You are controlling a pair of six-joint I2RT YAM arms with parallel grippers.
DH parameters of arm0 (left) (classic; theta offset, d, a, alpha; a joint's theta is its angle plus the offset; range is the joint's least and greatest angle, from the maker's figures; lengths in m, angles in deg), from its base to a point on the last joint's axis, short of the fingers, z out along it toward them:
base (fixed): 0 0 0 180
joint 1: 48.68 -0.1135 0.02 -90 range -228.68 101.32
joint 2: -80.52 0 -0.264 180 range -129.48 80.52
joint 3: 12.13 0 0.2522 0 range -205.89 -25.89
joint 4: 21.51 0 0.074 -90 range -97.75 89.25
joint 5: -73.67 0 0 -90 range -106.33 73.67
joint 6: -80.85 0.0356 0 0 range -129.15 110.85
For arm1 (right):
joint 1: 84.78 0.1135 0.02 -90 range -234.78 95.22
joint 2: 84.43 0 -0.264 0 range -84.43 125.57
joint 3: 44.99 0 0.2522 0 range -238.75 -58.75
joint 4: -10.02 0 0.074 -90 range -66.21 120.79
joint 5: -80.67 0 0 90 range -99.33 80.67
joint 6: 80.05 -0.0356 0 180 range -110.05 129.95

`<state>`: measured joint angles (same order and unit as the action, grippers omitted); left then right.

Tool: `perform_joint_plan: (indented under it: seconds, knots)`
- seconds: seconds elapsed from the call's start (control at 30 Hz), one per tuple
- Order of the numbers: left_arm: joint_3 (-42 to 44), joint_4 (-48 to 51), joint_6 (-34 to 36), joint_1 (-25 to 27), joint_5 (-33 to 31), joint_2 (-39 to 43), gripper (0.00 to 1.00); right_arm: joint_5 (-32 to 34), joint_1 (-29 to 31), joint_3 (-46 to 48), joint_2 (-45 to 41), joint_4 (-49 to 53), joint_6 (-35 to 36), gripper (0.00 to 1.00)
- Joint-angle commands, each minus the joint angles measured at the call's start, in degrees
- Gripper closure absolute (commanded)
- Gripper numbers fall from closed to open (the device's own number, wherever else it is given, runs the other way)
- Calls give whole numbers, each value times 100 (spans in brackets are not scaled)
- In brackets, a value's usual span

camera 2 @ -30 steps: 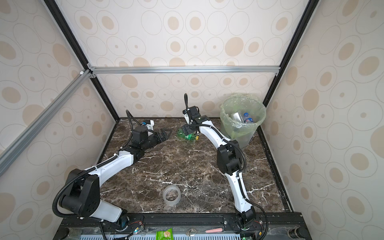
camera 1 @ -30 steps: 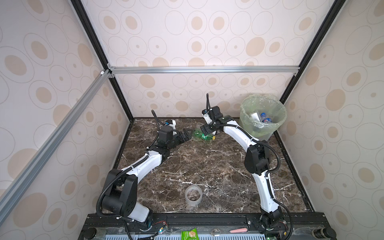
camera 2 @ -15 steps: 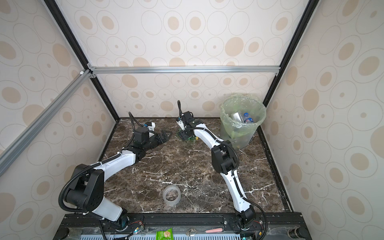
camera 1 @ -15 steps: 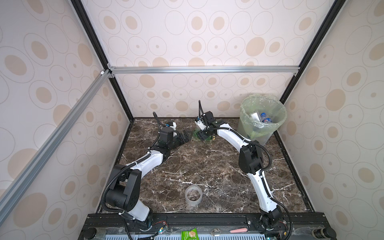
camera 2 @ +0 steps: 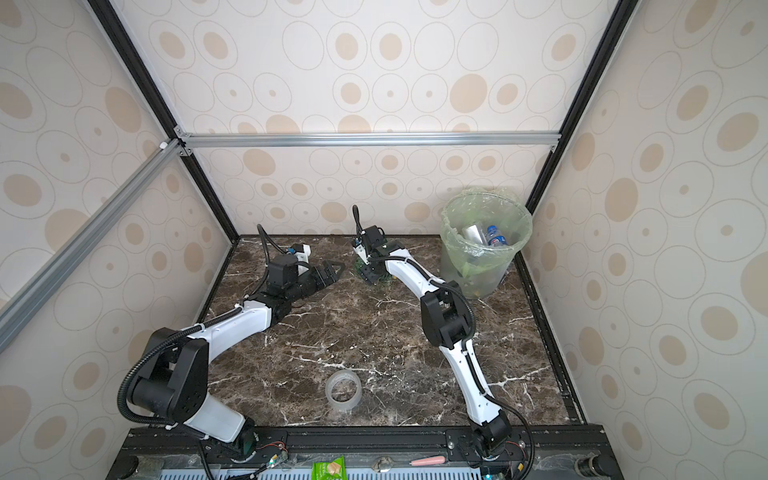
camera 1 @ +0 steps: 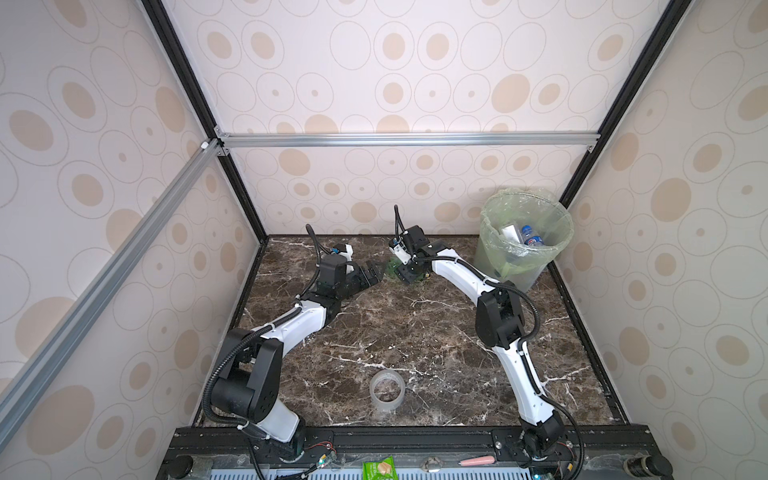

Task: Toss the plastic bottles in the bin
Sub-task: 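Close the right gripper around the green bottle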

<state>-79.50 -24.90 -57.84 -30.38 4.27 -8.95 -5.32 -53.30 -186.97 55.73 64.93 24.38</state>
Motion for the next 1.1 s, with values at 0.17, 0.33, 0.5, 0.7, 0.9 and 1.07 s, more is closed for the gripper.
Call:
perform_joint_plan:
  seconds: [0.17,0.33,0.5,0.7,0.9,1.07]
  knots:
    - [-36,-122,-54,-55,31,-44,1,230,4,-145,363,283,265,25]
    - [-41,-139,-75,-56,57,-79,1,367,-20,-250,499,323,413,23]
    - [-27,-131,-45,-52,57,-88,1,349,-24,-302,606,374,529,19]
    - [12,-130,-37,-55,59,-97,1,289,-22,-645,731,447,535,19]
    - [36,-130,-37,-54,76,-56,1,198,43,-617,559,497,453,31]
    - [2,-114,66,-54,35,112,1,-40,75,-464,-127,454,97,42]
